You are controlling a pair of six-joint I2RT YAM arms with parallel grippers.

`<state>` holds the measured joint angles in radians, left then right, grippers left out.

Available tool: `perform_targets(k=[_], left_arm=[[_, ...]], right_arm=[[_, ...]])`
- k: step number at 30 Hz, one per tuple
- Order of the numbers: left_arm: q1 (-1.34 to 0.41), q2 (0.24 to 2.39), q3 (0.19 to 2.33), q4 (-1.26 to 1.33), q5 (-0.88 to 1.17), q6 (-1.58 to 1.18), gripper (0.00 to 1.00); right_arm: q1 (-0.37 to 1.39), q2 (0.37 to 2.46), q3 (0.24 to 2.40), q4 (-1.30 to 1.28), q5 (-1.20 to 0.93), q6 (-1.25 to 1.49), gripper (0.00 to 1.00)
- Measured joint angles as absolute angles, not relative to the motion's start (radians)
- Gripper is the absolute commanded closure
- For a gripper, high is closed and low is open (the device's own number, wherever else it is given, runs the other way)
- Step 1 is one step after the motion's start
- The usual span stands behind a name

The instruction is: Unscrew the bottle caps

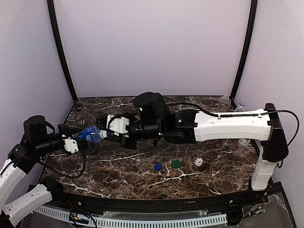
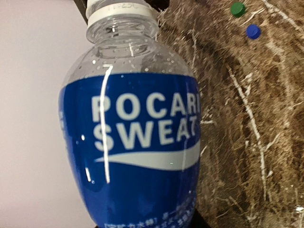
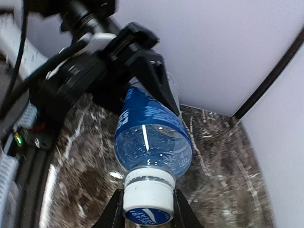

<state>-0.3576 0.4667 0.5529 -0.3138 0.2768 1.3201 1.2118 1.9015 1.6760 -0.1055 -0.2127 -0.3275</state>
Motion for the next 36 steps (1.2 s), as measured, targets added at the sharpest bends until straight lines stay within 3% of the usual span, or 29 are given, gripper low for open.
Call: perform_targets(k=[4, 15, 26, 36], left_arm=[[-0.372, 0.467, 0.580, -0.467, 0.428, 1.333, 0.70], [-0.369, 0.477, 0.589, -0.630, 0.501, 1.369, 0.70], [-0.369, 0.471, 0.591, -0.648, 0.530, 1.377, 0.70], [-0.364, 0.468, 0.590, -0.706, 0.506, 1.335, 0.71]], right_arm=[[1.323, 1.787, 1.451, 0.047, -0.017, -0.826, 1.00], [1.406, 1.777, 1.274, 0.293, 0.161, -1.735, 1.00], [1.411, 1.717, 1.267, 0.216, 0.147, -1.964, 1.00], [1.393, 1.628, 1.270, 0.226, 0.179, -1.900, 1.00]])
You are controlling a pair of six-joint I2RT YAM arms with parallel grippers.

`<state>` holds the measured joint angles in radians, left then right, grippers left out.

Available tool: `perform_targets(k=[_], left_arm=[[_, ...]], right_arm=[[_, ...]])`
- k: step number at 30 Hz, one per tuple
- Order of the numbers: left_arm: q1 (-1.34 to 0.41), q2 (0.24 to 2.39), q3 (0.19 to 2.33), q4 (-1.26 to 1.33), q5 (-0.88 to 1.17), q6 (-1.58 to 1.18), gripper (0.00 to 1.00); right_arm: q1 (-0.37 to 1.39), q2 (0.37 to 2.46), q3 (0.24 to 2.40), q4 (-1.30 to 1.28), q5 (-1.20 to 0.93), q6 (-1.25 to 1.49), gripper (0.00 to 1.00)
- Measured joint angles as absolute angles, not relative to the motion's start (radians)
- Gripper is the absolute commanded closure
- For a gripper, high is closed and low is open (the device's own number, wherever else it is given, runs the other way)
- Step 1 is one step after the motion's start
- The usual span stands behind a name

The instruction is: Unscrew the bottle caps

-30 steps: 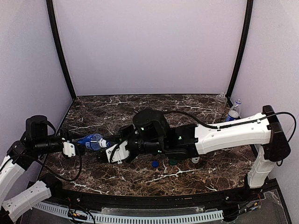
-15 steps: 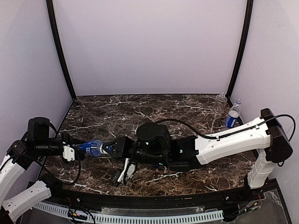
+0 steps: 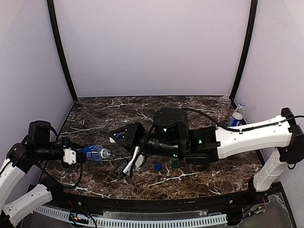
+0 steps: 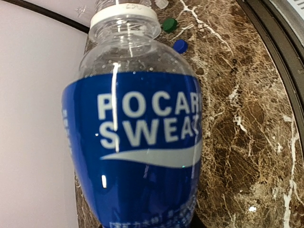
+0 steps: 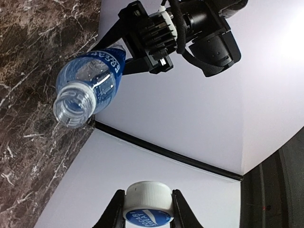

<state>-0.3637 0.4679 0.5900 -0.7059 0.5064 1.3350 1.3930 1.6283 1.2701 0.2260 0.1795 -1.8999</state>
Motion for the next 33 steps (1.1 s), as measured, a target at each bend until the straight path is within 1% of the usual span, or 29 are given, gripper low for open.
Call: perform_targets(k=[2, 5, 9, 13, 17, 19, 20, 25, 29, 33], left_arm=[[-0.364, 0.464, 0.588, -0.672, 0.488, 1.268, 0.70], [-0.363, 0.454, 0.581, -0.564, 0.435, 1.111, 0.68], [-0.344, 0.440, 0.549, -0.382, 0.361, 0.809, 0.67], [-0.278, 0.422, 0.492, -0.235, 0.300, 0.491, 0.67], [-0.202, 0.393, 0.421, -0.132, 0.260, 0.190, 0.66], [-0.166, 0.384, 0.392, -0.096, 0.250, 0.072, 0.65], [-0.152, 0.379, 0.374, -0.078, 0.248, 0.007, 0.65], [-0.093, 0.350, 0.318, -0.033, 0.260, -0.137, 0.65], [-0.075, 0.338, 0.281, -0.004, 0.292, -0.197, 0.64], [-0.073, 0.332, 0.264, 0.036, 0.339, -0.215, 0.64]], right_arm=[[1.384, 1.644, 1.315, 0.171, 0.185, -1.774, 1.00], [1.341, 1.670, 1.418, 0.075, 0.190, -1.500, 1.00], [1.246, 1.681, 1.549, -0.082, 0.185, -1.050, 1.00], [1.168, 1.738, 1.673, -0.268, 0.142, -0.622, 1.00], [1.154, 1.889, 1.789, -0.474, 0.080, -0.283, 1.00], [1.158, 2.016, 1.888, -0.623, 0.042, -0.131, 1.00], [1.161, 2.070, 1.922, -0.672, 0.036, -0.080, 1.00], [1.191, 2.289, 2.031, -0.907, 0.044, 0.091, 1.00], [1.213, 2.383, 2.095, -1.010, 0.041, 0.160, 1.00], [1.219, 2.424, 2.144, -1.050, 0.036, 0.196, 1.00]])
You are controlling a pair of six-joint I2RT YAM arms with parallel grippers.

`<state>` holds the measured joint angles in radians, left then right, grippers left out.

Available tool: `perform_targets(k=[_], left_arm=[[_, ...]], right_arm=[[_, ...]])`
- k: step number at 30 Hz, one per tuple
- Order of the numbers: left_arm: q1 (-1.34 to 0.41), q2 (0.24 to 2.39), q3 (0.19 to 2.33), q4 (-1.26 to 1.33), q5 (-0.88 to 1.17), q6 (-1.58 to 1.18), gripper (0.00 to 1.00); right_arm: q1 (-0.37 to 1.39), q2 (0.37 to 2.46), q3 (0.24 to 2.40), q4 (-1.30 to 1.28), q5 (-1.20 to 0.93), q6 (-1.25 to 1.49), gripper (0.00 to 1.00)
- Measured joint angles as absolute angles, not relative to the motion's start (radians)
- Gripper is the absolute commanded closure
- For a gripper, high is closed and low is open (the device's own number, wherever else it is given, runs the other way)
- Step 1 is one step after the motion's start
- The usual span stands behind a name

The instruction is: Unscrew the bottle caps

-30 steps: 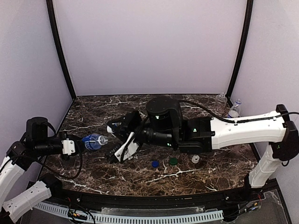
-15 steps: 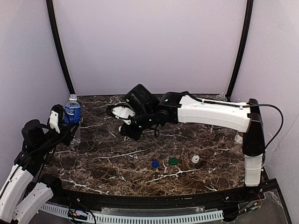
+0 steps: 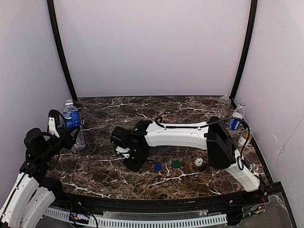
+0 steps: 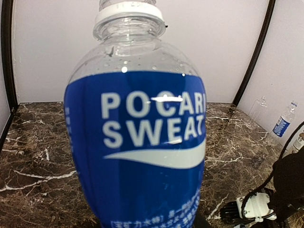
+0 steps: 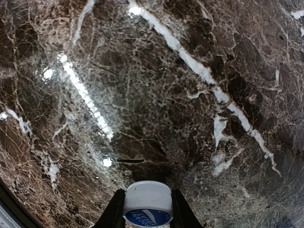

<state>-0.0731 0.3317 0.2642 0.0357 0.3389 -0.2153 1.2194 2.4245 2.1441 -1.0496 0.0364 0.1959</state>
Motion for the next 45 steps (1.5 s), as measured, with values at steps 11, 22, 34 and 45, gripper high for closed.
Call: perform_targets(k=[11, 22, 34, 45], left_arm=[[-0.070, 0.329, 0.244, 0.100, 0.413, -0.234, 0.64], [-0.070, 0.339, 0.252, 0.142, 0.583, -0.149, 0.62], [-0.096, 0.396, 0.374, 0.124, 0.997, 0.081, 0.59], [-0.110, 0.430, 0.410, 0.051, 1.051, 0.173, 0.58]], right_arm=[[1.219, 2.498, 2.236, -1.103, 0.085, 0.237, 0.04], [1.209, 2.357, 2.202, -0.960, -0.002, 0.085, 0.01], [1.158, 1.810, 1.937, -0.083, -0.368, 0.009, 0.04], [1.157, 2.083, 2.086, 0.005, -0.466, 0.138, 0.38]])
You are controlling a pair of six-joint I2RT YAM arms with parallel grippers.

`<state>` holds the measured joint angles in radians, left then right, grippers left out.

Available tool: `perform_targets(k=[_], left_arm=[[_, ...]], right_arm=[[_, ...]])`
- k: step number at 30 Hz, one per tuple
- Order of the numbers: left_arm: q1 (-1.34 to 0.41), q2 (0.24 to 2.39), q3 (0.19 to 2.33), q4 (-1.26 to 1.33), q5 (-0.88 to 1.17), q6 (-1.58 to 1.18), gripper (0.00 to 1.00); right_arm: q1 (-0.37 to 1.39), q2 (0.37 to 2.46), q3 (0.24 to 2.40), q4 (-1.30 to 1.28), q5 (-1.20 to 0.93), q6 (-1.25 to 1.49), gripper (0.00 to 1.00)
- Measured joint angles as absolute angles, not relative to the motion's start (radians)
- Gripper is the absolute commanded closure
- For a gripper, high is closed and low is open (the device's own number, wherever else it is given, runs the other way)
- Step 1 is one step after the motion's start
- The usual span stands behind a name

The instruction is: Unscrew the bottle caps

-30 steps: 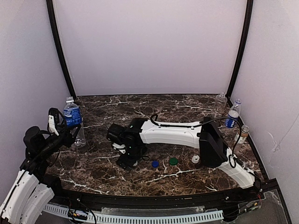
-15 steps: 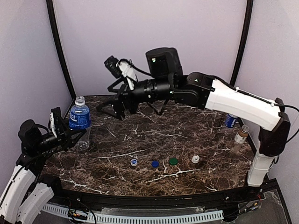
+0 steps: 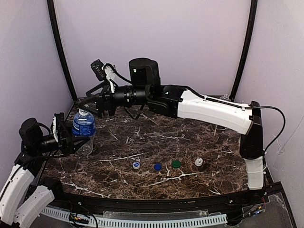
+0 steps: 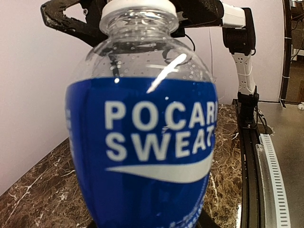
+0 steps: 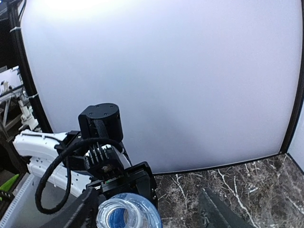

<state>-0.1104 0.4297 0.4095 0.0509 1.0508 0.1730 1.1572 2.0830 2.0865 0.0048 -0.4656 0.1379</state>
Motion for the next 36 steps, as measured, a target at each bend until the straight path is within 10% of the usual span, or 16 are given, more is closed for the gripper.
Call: perform_targets(k=[19, 25, 28, 31, 32, 36], left_arm=[[-0.122, 0.435, 0.410, 0.062, 1.049, 0.176, 0.58], [-0.122, 0.438, 0.410, 0.062, 1.034, 0.171, 0.58], [-0.121, 0.439, 0.410, 0.056, 1.026, 0.162, 0.57], [-0.121, 0.439, 0.410, 0.056, 1.020, 0.163, 0.32], [-0.121, 0.438, 0.410, 0.057, 1.019, 0.166, 0.11], [-0.122, 0.427, 0.406, 0.060, 1.015, 0.162, 0.01]], right_arm=[[1.176, 2.093, 2.094, -0.057, -0.522, 0.110, 0.59], [1.176, 2.097, 2.094, -0.069, -0.514, 0.091, 1.00], [1.174, 2.097, 2.094, -0.074, -0.503, 0.081, 1.00], [1.174, 2.096, 2.094, -0.076, -0.498, 0.081, 1.00], [1.174, 2.095, 2.093, -0.076, -0.497, 0.079, 1.00], [1.168, 2.075, 2.051, -0.093, -0.459, 0.079, 1.00]])
